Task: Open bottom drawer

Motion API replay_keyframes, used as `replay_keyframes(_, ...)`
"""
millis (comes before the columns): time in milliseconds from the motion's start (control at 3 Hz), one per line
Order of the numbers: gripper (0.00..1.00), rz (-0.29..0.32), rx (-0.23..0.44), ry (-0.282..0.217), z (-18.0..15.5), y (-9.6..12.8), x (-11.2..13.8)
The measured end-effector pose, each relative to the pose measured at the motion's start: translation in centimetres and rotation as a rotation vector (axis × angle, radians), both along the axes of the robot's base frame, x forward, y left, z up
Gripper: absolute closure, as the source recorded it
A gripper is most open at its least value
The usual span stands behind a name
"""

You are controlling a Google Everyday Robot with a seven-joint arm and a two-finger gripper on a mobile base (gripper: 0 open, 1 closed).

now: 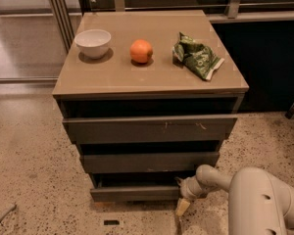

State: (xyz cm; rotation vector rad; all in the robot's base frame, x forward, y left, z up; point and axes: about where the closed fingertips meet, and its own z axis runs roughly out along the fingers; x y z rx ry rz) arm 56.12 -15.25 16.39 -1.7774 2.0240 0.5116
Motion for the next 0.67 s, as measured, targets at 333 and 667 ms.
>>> replay_keyframes(333, 0.0, -0.017, 0.051, 0.044, 1.2, -0.2, -3.4)
replay_keyframes(667, 0.0, -0.028, 0.109, 0.116, 3.2, -0.3, -7.7)
